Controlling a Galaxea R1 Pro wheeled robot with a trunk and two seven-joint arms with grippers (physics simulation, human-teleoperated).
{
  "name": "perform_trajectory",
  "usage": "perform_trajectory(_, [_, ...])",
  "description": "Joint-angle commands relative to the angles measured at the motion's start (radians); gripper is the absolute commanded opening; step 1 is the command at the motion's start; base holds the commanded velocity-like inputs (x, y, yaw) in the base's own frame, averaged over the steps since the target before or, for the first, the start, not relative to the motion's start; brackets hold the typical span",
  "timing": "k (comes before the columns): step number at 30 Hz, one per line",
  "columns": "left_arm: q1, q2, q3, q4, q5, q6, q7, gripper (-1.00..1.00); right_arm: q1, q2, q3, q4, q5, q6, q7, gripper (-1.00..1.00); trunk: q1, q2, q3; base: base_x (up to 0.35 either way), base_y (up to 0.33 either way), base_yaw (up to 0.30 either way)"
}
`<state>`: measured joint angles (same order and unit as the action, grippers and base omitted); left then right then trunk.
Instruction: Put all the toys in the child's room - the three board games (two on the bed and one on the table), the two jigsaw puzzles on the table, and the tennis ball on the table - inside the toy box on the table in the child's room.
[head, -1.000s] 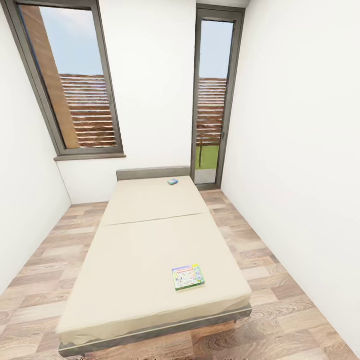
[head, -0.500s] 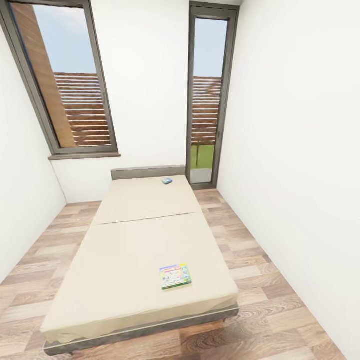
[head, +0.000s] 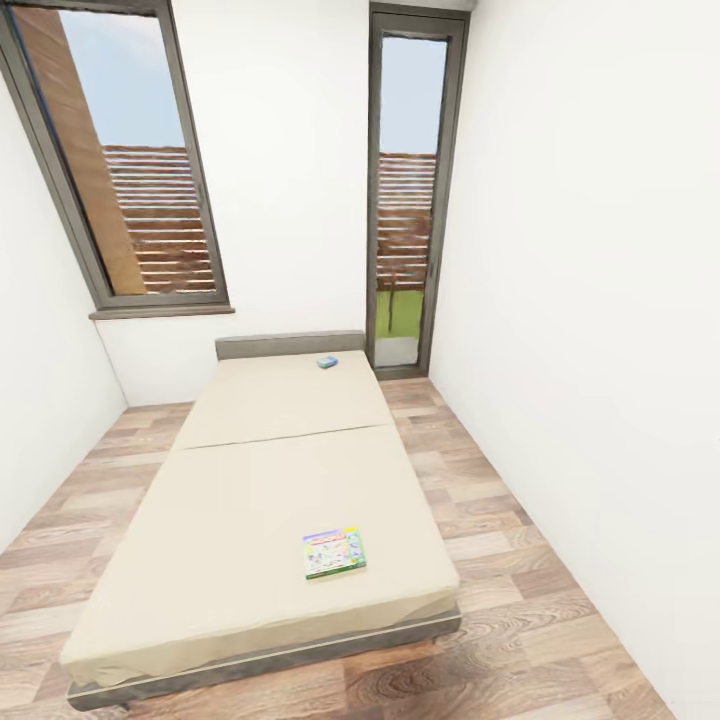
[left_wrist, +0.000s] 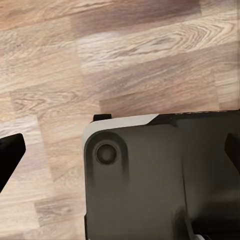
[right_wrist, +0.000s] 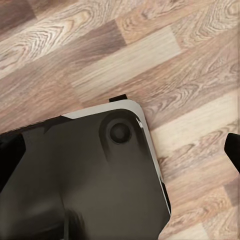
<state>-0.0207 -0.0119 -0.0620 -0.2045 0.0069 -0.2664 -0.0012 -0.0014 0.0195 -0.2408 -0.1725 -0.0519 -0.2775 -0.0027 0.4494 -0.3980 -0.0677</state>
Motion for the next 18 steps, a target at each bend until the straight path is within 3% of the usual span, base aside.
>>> perform_trajectory(1, [-0.001,0.000,-0.005,0.001,0.001,-0.004,0.001,1.00,0.000,0.000,0.000,-0.001,-0.005,-0.002,0.000,1.00,0.001,-0.002,-0.002,0.000,-0.042,0.000])
perform_trajectory(18, [-0.001,0.000,-0.006,0.001,0.001,-0.012,0.001,1.00,0.000,0.004,0.003,-0.001,-0.003,-0.004,0.000,1.00,0.001,-0.002,-0.002,0.000,-0.114,0.000])
